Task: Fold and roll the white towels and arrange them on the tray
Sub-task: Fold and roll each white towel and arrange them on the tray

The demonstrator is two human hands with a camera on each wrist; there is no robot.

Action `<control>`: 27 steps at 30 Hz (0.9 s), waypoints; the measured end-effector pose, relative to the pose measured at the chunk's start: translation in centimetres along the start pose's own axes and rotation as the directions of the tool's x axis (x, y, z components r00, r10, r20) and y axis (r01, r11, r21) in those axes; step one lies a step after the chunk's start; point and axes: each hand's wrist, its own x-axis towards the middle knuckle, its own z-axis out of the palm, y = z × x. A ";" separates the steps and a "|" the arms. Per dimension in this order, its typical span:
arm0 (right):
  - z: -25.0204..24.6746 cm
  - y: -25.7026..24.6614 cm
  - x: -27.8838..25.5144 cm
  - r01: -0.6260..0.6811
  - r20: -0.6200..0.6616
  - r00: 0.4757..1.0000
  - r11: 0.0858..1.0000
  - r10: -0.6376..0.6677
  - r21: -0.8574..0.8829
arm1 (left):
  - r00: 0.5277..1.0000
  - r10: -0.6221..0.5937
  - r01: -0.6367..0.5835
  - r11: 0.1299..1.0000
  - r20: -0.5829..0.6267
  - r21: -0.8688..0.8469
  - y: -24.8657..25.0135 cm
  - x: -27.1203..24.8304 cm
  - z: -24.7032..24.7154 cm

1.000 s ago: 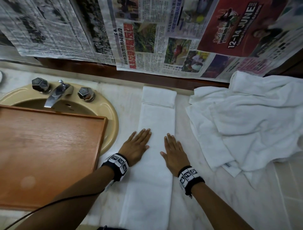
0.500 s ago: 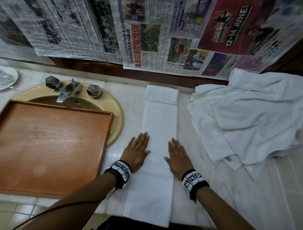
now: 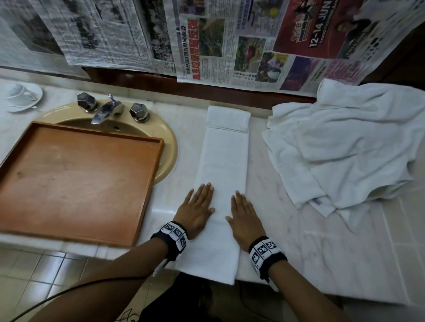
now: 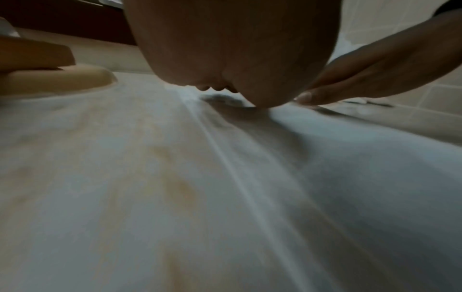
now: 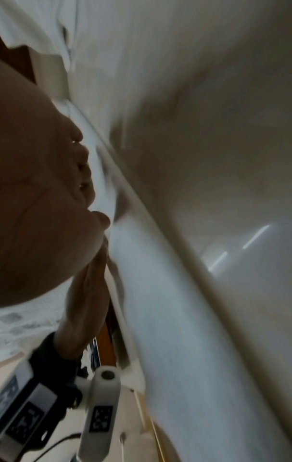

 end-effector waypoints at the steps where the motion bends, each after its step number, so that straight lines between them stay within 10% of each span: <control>1: 0.7 -0.7 -0.6 0.045 0.032 0.998 0.999 -0.045 0.027 | 0.999 0.037 -0.037 0.999 0.010 -0.010 0.9 -0.7 0.4; 27: 5.4 -3.3 -9.5 0.112 0.056 0.992 0.993 -0.110 -0.036 | 0.995 0.096 -0.096 0.995 0.007 0.037 4.6 -11.7 4.9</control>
